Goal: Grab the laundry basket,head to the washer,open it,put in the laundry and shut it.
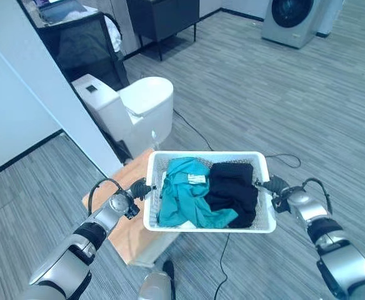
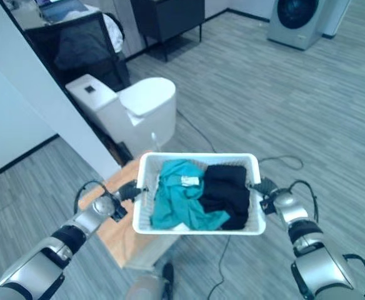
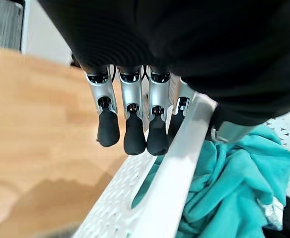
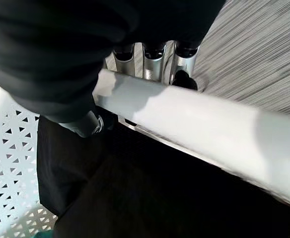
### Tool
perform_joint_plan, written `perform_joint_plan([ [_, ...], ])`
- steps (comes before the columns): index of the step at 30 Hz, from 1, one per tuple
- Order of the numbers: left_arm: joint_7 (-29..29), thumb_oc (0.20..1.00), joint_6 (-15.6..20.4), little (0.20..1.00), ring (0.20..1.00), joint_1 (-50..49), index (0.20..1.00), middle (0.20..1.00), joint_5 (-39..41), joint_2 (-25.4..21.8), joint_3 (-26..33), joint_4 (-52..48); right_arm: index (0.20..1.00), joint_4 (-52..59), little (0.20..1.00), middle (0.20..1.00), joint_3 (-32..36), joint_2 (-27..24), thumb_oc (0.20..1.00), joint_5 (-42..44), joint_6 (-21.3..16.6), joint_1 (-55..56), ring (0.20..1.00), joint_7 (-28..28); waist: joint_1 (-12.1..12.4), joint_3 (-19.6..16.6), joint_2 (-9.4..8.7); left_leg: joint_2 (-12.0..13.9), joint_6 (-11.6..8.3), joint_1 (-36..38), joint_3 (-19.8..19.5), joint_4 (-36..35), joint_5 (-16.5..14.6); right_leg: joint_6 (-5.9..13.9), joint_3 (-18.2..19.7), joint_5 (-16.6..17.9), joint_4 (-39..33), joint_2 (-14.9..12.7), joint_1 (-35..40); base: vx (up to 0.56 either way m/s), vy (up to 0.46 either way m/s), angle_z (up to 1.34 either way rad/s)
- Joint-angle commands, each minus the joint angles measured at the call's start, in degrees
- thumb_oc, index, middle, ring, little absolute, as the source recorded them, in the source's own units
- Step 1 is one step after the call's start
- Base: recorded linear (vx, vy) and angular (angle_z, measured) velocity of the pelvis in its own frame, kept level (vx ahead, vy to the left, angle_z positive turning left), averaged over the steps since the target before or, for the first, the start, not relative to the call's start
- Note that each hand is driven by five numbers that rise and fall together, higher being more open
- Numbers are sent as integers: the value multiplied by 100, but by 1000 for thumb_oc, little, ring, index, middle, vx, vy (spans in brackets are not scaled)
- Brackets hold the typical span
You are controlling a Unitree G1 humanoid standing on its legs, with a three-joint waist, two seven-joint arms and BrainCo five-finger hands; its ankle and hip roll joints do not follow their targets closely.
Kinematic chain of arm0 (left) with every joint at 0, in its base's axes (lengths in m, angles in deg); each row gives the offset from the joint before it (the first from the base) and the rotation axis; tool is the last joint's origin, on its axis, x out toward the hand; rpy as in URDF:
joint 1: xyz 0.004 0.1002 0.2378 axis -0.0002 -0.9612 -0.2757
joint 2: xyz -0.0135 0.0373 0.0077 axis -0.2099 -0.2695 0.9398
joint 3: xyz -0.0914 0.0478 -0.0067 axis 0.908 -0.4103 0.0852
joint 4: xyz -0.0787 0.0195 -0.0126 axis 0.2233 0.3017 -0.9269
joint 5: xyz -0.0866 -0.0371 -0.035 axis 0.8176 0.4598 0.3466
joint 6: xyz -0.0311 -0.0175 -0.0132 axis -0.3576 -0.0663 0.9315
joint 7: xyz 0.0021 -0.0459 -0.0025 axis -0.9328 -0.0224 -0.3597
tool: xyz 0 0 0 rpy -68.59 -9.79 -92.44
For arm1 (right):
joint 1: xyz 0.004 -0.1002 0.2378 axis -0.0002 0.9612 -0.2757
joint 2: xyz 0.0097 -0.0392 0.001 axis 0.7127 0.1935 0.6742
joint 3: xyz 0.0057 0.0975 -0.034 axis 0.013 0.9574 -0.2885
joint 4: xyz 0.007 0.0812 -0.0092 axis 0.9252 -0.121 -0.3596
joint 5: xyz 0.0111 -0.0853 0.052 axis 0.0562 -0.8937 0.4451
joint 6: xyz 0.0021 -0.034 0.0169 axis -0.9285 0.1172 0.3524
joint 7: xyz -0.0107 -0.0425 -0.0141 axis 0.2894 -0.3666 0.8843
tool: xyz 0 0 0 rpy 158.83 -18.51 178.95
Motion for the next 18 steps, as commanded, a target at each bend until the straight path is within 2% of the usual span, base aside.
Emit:
perform_joint_plan([
  [1, -225, 200, 245, 200, 200, 456, 200, 200, 222, -246, 400, 40, 200, 450, 200, 200, 111, -366, 200, 448, -292, -449, 200, 95, -72, -353, -83, 487, -626, -455, -280, -707, 505, -460, 217, 343, -672, 121, 140, -245, -365, -39],
  [3, -254, 200, 245, 200, 200, 535, 200, 200, 250, -255, 383, 122, 200, 497, 200, 200, 127, -414, 200, 548, -352, -421, 200, 147, -129, -212, -113, 550, -642, -491, -498, -777, 498, -544, 292, 381, -788, 250, 133, -286, -291, -14],
  [4, -275, 200, 257, 200, 200, 668, 200, 200, 257, -269, 329, 194, 200, 542, 200, 200, 117, -475, 200, 580, -378, -430, 200, 136, -147, -81, -132, 463, -612, -550, -697, -551, 336, -589, 346, 461, -709, 263, 13, -365, -221, 1],
  [5, -273, 200, 280, 200, 200, 723, 200, 200, 236, -264, 306, 210, 200, 613, 200, 200, 108, -528, 200, 593, -378, -410, 200, 110, -183, -3, -141, 269, -567, -553, -999, -193, 134, -624, 367, 560, -682, 287, -71, -356, -171, -16],
  [6, -284, 200, 310, 200, 200, 705, 200, 200, 231, -289, 333, 150, 200, 775, 200, 200, 136, -615, 200, 620, -379, -346, 200, 113, -218, 39, -215, -51, -526, -466, -1169, 186, -222, -650, 342, 649, -690, 235, -124, -310, -141, -29],
  [7, -289, 200, 330, 200, 200, 653, 200, 200, 218, -302, 378, 84, 200, 962, 200, 200, 183, -663, 200, 637, -385, -265, 200, 102, -264, 29, -280, -369, -467, -392, -1270, 584, -642, -663, 365, 738, -694, 186, -206, -229, -97, -13],
  [8, -264, 200, 331, 200, 200, 578, 200, 200, 217, -324, 402, 10, 200, 1116, 200, 200, 242, -748, 200, 634, -389, -178, 200, 120, -298, -24, -274, -585, -426, -223, -1295, 686, -902, -663, 384, 755, -702, 208, -260, -138, -29, -2],
  [9, -231, 200, 312, 200, 200, 491, 200, 200, 218, -309, 440, -64, 200, 1235, 200, 200, 364, -842, 200, 628, -365, -24, 200, 118, -368, -110, -230, -668, -376, -74, -1236, 601, -899, -661, 407, 801, -717, 250, -299, -31, 32, -7],
  [10, -227, 200, 302, 200, 200, 363, 200, 200, 221, -292, 510, -153, 200, 1417, 200, 200, 485, -917, 200, 625, -334, 150, 200, 93, -448, -221, -163, -591, -330, 170, -1098, 344, -901, -651, 402, 777, -707, 327, -300, 40, 58, -1],
  [11, -193, 200, 280, 200, 200, 219, 200, 200, 189, -299, 586, -230, 200, 1659, 200, 200, 628, -894, 200, 625, -331, 377, 200, 41, -505, -296, -133, -629, -277, 210, -1123, 276, -908, -660, 453, 774, -675, 373, -327, 54, 58, 10],
  [13, -162, 200, 270, 200, 200, 133, 200, 200, 135, -294, 596, -260, 200, 1841, 200, 200, 781, -899, 200, 642, -334, 622, 200, 37, -517, -333, -136, -709, -288, 192, -1242, 256, -890, -656, 449, 774, -653, 364, -332, 25, 34, 16],
  [14, -118, 200, 265, 200, 200, 6, 200, 200, 67, -279, 600, -351, 200, 2131, 200, 200, 1010, -856, 200, 670, -345, 1048, 200, -16, -605, -401, -146, -762, -300, 219, -1270, 135, -840, -632, 370, 800, -715, 308, -280, 24, 33, 4],
  [18, -78, 200, 270, 200, 200, -174, 200, 200, -86, -254, 636, -437, 200, 2339, 200, 200, 1229, -733, 200, 635, -387, 1508, 200, -51, -628, -545, -135, -719, -290, 407, -1188, -210, -745, -594, 335, 860, -888, 236, -187, 27, 21, -7],
])
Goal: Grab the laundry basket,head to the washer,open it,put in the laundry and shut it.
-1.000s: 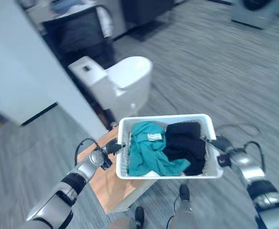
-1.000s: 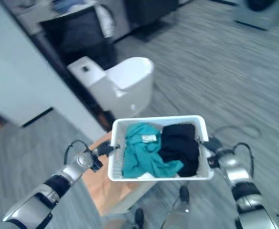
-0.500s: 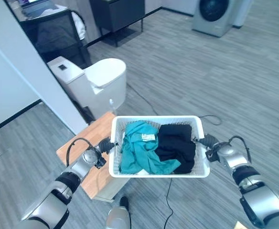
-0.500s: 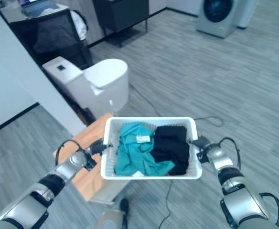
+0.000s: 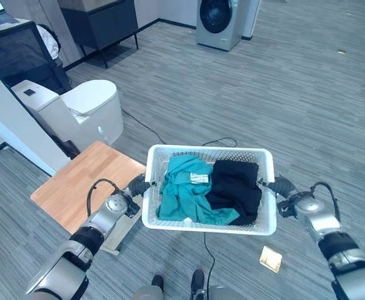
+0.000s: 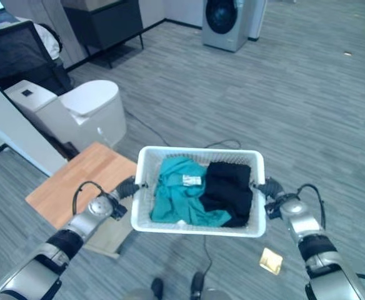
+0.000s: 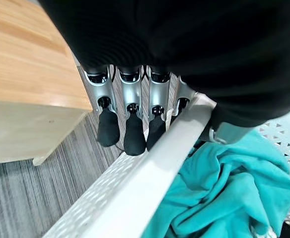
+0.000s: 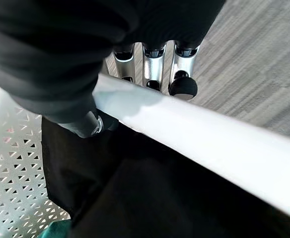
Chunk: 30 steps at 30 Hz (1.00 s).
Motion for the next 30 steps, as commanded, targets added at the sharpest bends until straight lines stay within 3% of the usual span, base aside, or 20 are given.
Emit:
perform_joint_plan([
  [1, -92, 200, 173, 200, 200, 130, 200, 200, -194, -198, 289, 209, 200, 174, 200, 200, 346, -235, 200, 411, -436, -77, 200, -131, 235, -649, 20, -52, 22, -449, -52, 299, -210, 910, 340, -544, 288, -751, 556, 10, 1, -23],
  [9, -83, 200, 188, 200, 200, 83, 200, 200, -281, -189, 301, 173, 200, 145, 200, 200, 403, -206, 200, 283, -460, -23, 200, -107, 262, -686, 49, 35, -27, -307, -4, 17, -60, 941, 323, -452, 17, -753, 676, -2, -14, -11],
  [17, -124, 200, 158, 200, 200, 442, 200, 200, -283, -92, 135, 407, 200, 230, 200, 200, 517, -436, 200, 313, -497, 52, 200, -56, 188, -531, 36, 298, -231, -516, -135, -18, 318, 798, 275, -502, -76, -502, 702, -25, -107, 7],
  [20, -102, 200, 122, 200, 200, 529, 200, 200, -279, -102, 140, 367, 200, 437, 200, 200, 565, -485, 200, 434, -503, 165, 200, -62, 148, -386, -43, 524, -272, -710, -162, 397, 310, 685, 286, -555, -39, -352, 751, 1, -169, 18],
  [22, -100, 200, 106, 200, 200, 542, 200, 200, -261, -117, 153, 301, 200, 555, 200, 200, 578, -511, 200, 477, -494, 213, 200, -69, 155, -298, -86, 523, -262, -836, -211, 738, 308, 642, 304, -555, -3, -325, 771, 24, -152, 14],
  [23, -89, 200, 94, 200, 200, 518, 200, 200, -210, -119, 200, 185, 200, 841, 200, 200, 640, -582, 200, 549, -500, 315, 200, -79, 194, -157, -139, 390, -198, -1075, -272, 1262, 299, 591, 311, -563, 76, -305, 782, 76, -205, 8],
  [24, -109, 200, 102, 200, 200, 488, 200, 200, -188, -119, 227, 136, 200, 990, 200, 200, 703, -631, 200, 595, -507, 394, 200, -72, 205, -125, -158, 336, -164, -1221, -209, 1342, 272, 588, 257, -588, 93, -308, 792, 123, -140, 11],
  [26, -105, 200, 119, 200, 200, 477, 200, 200, -153, -131, 260, 61, 200, 1240, 200, 200, 780, -661, 200, 674, -520, 447, 200, -69, 292, -81, -179, 231, -168, -1589, -190, 1114, 349, 607, 277, -682, 120, -285, 831, 171, -38, 0],
  [30, -99, 200, 115, 200, 200, 466, 200, 200, -108, -157, 281, -107, 200, 1512, 200, 200, 799, -591, 200, 761, -575, 532, 200, -18, 424, -36, -217, 311, -210, -1965, -8, 348, 553, 635, 308, -923, 220, -236, 971, 210, 3, -5],
])
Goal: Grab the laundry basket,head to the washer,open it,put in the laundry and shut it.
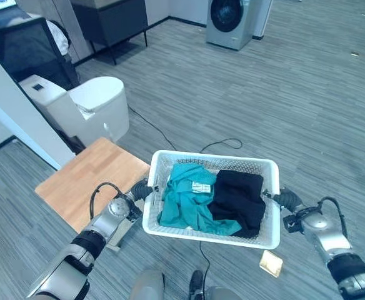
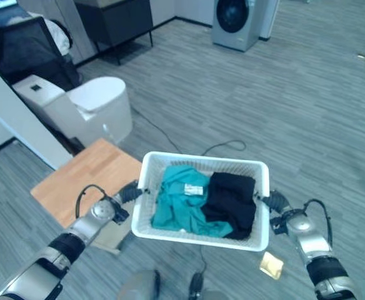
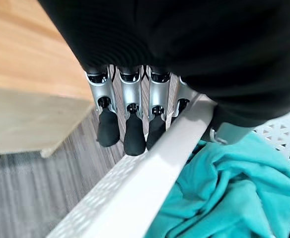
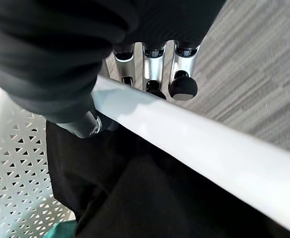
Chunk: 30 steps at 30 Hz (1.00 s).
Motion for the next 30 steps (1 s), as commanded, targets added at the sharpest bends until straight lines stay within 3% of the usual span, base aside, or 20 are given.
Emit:
perform_joint_plan([
  [1, -182, 200, 163, 200, 200, 435, 200, 200, 77, -209, 246, -30, 200, 847, 200, 200, 389, -375, 200, 693, -618, -32, 200, -37, 196, -379, 91, 147, 258, -395, 276, -470, 401, 865, 361, -887, 538, -367, 751, 417, 40, -25],
  [4, -227, 200, 186, 200, 200, 405, 200, 200, 69, -233, 286, -91, 200, 830, 200, 200, 320, -217, 200, 630, -635, -87, 200, 0, 270, -431, 80, 82, 297, -389, 303, -462, 427, 890, 389, -1018, 582, -349, 932, 332, 61, -24],
  [5, -237, 200, 204, 200, 200, 384, 200, 200, 53, -305, 286, -75, 200, 695, 200, 200, 176, -61, 200, 591, -642, -225, 200, 9, 403, -533, 86, -70, 352, -392, 24, -302, 501, 873, 542, -1119, 608, -333, 1090, 268, 69, -16],
  [7, -241, 200, 221, 200, 200, 362, 200, 200, 41, -343, 287, -86, 200, 563, 200, 200, 128, 30, 200, 594, -654, -283, 200, 24, 452, -583, 39, -161, 382, -400, -26, -166, 514, 902, 579, -1122, 669, -370, 1194, 438, 127, -26],
  [8, -265, 200, 232, 200, 200, 339, 200, 200, 21, -412, 237, -3, 200, 217, 200, 200, -37, 264, 200, 556, -680, -443, 200, 36, 546, -688, -104, -391, 518, -280, -36, 113, 356, 1056, 656, -863, 1074, -570, 1201, 434, 142, -56],
  [9, -265, 200, 233, 200, 200, 341, 200, 200, 21, -413, 239, -2, 200, 210, 200, 200, -40, 265, 200, 556, -684, -451, 200, 36, 553, -699, -92, -373, 518, -294, -33, 108, 367, 1055, 668, -845, 1066, -555, 1184, 614, 288, -50],
  [10, -304, 200, 231, 200, 200, 247, 200, 200, 70, -482, 192, 116, 200, -350, 200, 200, -317, 568, 200, 560, -653, -795, 200, 30, 557, -773, -95, -520, 822, 90, 121, 102, 110, 1451, 798, 256, 2450, -698, 679, 444, 249, -42],
  [12, -334, 200, 208, 200, 200, 215, 200, 200, 80, -483, 194, 166, 200, -510, 200, 200, -420, 723, 200, 509, -595, -962, 200, 17, 553, -739, 49, -411, 934, 410, 371, 17, -37, 1710, 399, 590, 3274, -893, 173, 425, 214, -37],
  [13, -341, 200, 172, 200, 200, 241, 200, 200, 71, -496, 172, 217, 200, -552, 200, 200, -492, 776, 200, 432, -564, -1046, 200, -33, 559, -729, 129, -372, 968, 569, 465, -29, -83, 1742, 103, 559, 3402, -1114, -24, 268, 80, -45],
  [14, -350, 200, 167, 200, 200, 300, 200, 200, 71, -510, 141, 280, 200, -641, 200, 200, -564, 779, 200, 407, -545, -1157, 200, -45, 539, -696, 161, -377, 967, 702, 474, -55, -121, 1722, -102, 437, 3341, -1311, -138, 167, 32, -35],
  [16, -367, 200, 161, 200, 200, 389, 200, 200, 92, -497, 123, 380, 200, -759, 200, 200, -638, 803, 200, 382, -538, -1276, 200, -45, 517, -676, 240, -352, 944, 868, 454, -120, -155, 1630, -245, 263, 3210, -1415, -298, 228, -13, -13],
  [18, -425, 200, 169, 200, 200, 500, 200, 200, 164, -550, 183, 552, 200, -965, 200, 200, -828, 812, 200, 323, -510, -1551, 200, -64, 472, -747, 402, -279, 810, 1188, 396, -289, -356, 1466, -328, -80, 2221, -1641, -557, 354, -127, 10],
  [20, -413, 200, 185, 200, 200, 483, 200, 200, 173, -575, 197, 526, 200, -1009, 200, 200, -882, 806, 200, 312, -493, -1586, 200, -94, 443, -757, 410, -265, 772, 1258, 378, -319, -395, 1446, -270, -76, 1821, -1649, -466, 161, -120, 16],
  [21, -439, 200, 202, 200, 200, 463, 200, 200, 212, -590, 231, 555, 200, -1048, 200, 200, -942, 817, 200, 297, -485, -1648, 200, -98, 461, -774, 389, -261, 728, 1322, 338, -323, -454, 1454, -94, -2, 1318, -1646, -446, 266, -199, 0],
  [22, -457, 200, 246, 200, 200, 301, 200, 200, 277, -620, 380, 559, 200, -1044, 200, 200, -971, 819, 200, 248, -491, -1664, 200, -121, 391, -788, 405, -243, 675, 1526, 261, -420, -549, 1534, 330, 288, 853, -1621, -730, 268, -197, -7],
  [23, -456, 200, 246, 200, 200, 290, 200, 200, 276, -621, 387, 555, 200, -1043, 200, 200, -978, 819, 200, 248, -490, -1663, 200, -121, 405, -786, 414, -232, 672, 1550, 280, -433, -557, 1535, 347, 289, 846, -1608, -720, 336, -247, 0],
  [24, -462, 200, 266, 200, 200, 167, 200, 200, 259, -656, 454, 519, 200, -957, 200, 200, -927, 778, 200, 152, -469, -1528, 200, -149, 307, -718, 369, -163, 604, 1694, 179, -463, -576, 1600, 807, 465, 912, -1409, -937, 248, -213, -7],
  [26, -406, 200, 260, 200, 200, 79, 200, 200, 163, -642, 458, 470, 200, -813, 200, 200, -742, 726, 200, 129, -466, -1286, 200, -151, 145, -770, 244, -8, 495, 1803, 136, -371, -644, 1517, 920, 261, 963, -1207, -775, 341, -300, -3],
  [28, -334, 200, 206, 200, 200, 36, 200, 200, 127, -613, 415, 373, 200, -543, 200, 200, -678, 661, 200, 126, -450, -1100, 200, -186, 46, -765, 181, 182, 428, 1667, 28, 243, -614, 1352, 676, 63, 1000, -1089, -588, 258, -321, 45],
  [30, -325, 200, 145, 200, 200, 229, 200, 200, 105, -589, 344, 288, 200, -278, 200, 200, -569, 418, 200, 167, -443, -952, 200, -124, 22, -528, 61, 225, 490, 897, -171, 1801, -302, 1074, 458, -71, 1068, -1008, -373, 126, -395, 50],
])
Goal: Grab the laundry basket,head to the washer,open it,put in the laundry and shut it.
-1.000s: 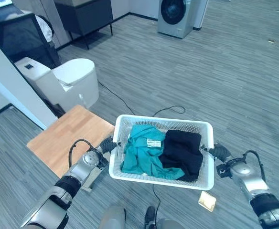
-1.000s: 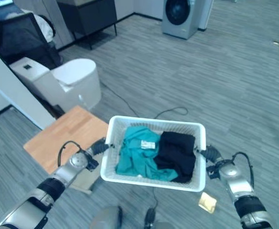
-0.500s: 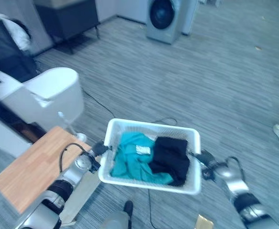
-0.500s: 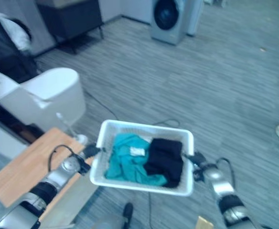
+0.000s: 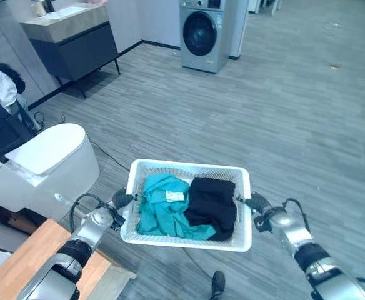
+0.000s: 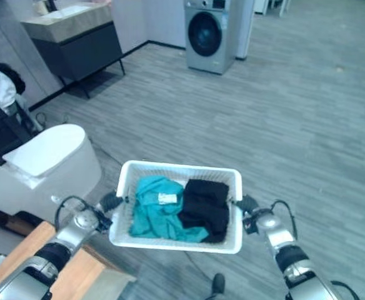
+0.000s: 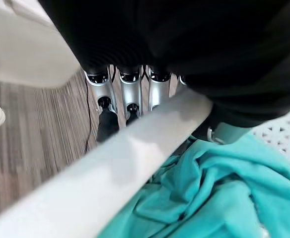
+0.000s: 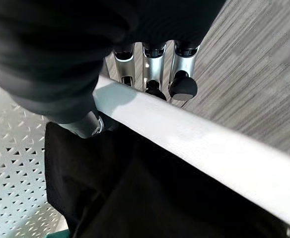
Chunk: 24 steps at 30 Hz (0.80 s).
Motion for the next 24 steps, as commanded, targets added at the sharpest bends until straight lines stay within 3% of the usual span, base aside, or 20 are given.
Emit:
perform_joint_plan([
  [1, -98, 200, 161, 200, 200, 663, 200, 200, 25, -314, 38, -204, 200, 1036, 200, 200, 623, -462, 200, 289, -463, -7, 200, -220, -26, 126, -206, 339, 466, -1526, -114, 1518, 955, 590, 7, -986, 884, -323, 418, 226, -356, 71],
  [2, -139, 200, 149, 200, 200, 847, 200, 200, 37, -282, 12, -214, 200, 1192, 200, 200, 710, -554, 200, 347, -439, 99, 200, -167, 26, 178, -245, 418, 455, -2001, 155, 1408, 979, 516, -191, -1163, 820, -236, 641, 198, -215, 82],
  [3, -139, 200, 149, 200, 200, 853, 200, 200, 38, -279, 4, -212, 200, 1199, 200, 200, 719, -556, 200, 347, -436, 106, 200, -167, 29, 181, -248, 412, 457, -1998, 154, 1416, 967, 519, -194, -1174, 821, -242, 649, 376, -122, 83],
  [4, -161, 200, 180, 200, 200, 1032, 200, 200, 124, -266, -6, -201, 200, 1369, 200, 200, 738, -573, 200, 394, -471, 73, 200, -101, 127, 156, -235, 388, 382, -2277, 304, 766, 1066, 563, -260, -1308, 659, -171, 878, 344, 27, 41],
  [7, -222, 200, 214, 200, 200, 1242, 200, 200, 232, -317, -61, -203, 200, 1449, 200, 200, 717, -487, 200, 504, -560, 1, 200, -29, 325, 107, -158, 500, 234, -2464, 247, -649, 1467, 626, -217, -1634, 641, -111, 1238, 457, 88, 7],
  [10, -227, 200, 225, 200, 200, 1270, 200, 200, 271, -292, -139, -287, 200, 1391, 200, 200, 734, -375, 200, 512, -596, 1, 200, 30, 421, 51, -178, 418, 215, -2577, 227, -814, 1522, 659, -220, -1768, 675, -125, 1524, 380, 83, -20],
  [12, -216, 200, 213, 200, 200, 1170, 200, 200, 253, -346, -158, -381, 200, 1304, 200, 200, 759, -245, 200, 506, -572, 27, 200, 35, 487, -176, -132, 245, 322, -2387, 39, -811, 1573, 725, -54, -1872, 938, -135, 1697, 594, 230, -23],
  [13, -181, 200, 225, 200, 200, 1148, 200, 200, 233, -408, -238, -414, 200, 1172, 200, 200, 789, -146, 200, 477, -591, 29, 200, 29, 514, -262, -202, -100, 551, -2239, 9, -536, 1448, 919, 143, -1234, 1811, -298, 1564, 555, 231, -31],
  [14, -181, 200, 225, 200, 200, 1148, 200, 200, 233, -408, -238, -414, 200, 1172, 200, 200, 789, -146, 200, 477, -591, 29, 200, 29, 514, -262, -202, -100, 551, -2239, 9, -536, 1448, 919, 143, -1234, 1811, -298, 1564, 600, 314, -39],
  [15, -140, 200, 214, 200, 200, 1019, 200, 200, 211, -462, -244, -433, 200, 928, 200, 200, 812, -71, 200, 467, -577, 14, 200, 26, 476, -276, -233, -400, 832, -1875, 19, -454, 1199, 1074, 324, -261, 2890, -509, 1214, 434, 253, -50],
  [16, -138, 200, 203, 200, 200, 954, 200, 200, 205, -459, -232, -458, 200, 792, 200, 200, 755, -33, 200, 421, -569, -70, 200, 3, 453, -288, -140, -418, 966, -1729, 45, -431, 1094, 1098, 422, 142, 3418, -527, 900, 558, 321, -24],
  [18, -130, 200, 198, 200, 200, 848, 200, 200, 210, -446, -208, -476, 200, 628, 200, 200, 694, 28, 200, 403, -543, -154, 200, -18, 372, -267, 72, -405, 1126, -1356, 50, -516, 957, 1097, 435, 277, 4041, -533, 382, 424, 211, 1],
  [19, -139, 200, 192, 200, 200, 827, 200, 200, 229, -428, -212, -445, 200, 561, 200, 200, 673, -1, 200, 394, -533, -195, 200, -38, 289, -204, 111, -459, 1162, -1156, 31, -561, 907, 1049, 459, 64, 4216, -484, 33, 491, 149, 4],
  [20, -141, 200, 184, 200, 200, 788, 200, 200, 232, -398, -205, -423, 200, 500, 200, 200, 651, -43, 200, 398, -511, -212, 200, -56, 136, -157, 160, -533, 1162, -955, -114, -629, 882, 972, 547, -160, 4025, -255, -330, 346, 75, 1],
  [21, -140, 200, 185, 200, 200, 786, 200, 200, 231, -396, -199, -423, 200, 497, 200, 200, 646, -46, 200, 399, -512, -217, 200, -56, 128, -164, 174, -520, 1158, -962, -121, -638, 894, 965, 535, -144, 4009, -243, -332, 378, 18, -4],
  [22, -114, 200, 175, 200, 200, 727, 200, 200, 224, -380, -172, -416, 200, 530, 200, 200, 667, -95, 200, 390, -497, -179, 200, -66, -52, -121, 170, -601, 1135, -766, -273, -696, 833, 940, 643, -263, 3613, -37, -550, 536, -70, 47],
  [24, -137, 200, 205, 200, 200, 760, 200, 200, 210, -319, -138, -346, 200, 646, 200, 200, 729, -195, 200, 399, -494, -89, 200, -68, -409, -116, 70, -749, 935, -228, -622, -912, 465, 1006, 747, -279, 1355, -158, -931, 766, -150, 105],
])
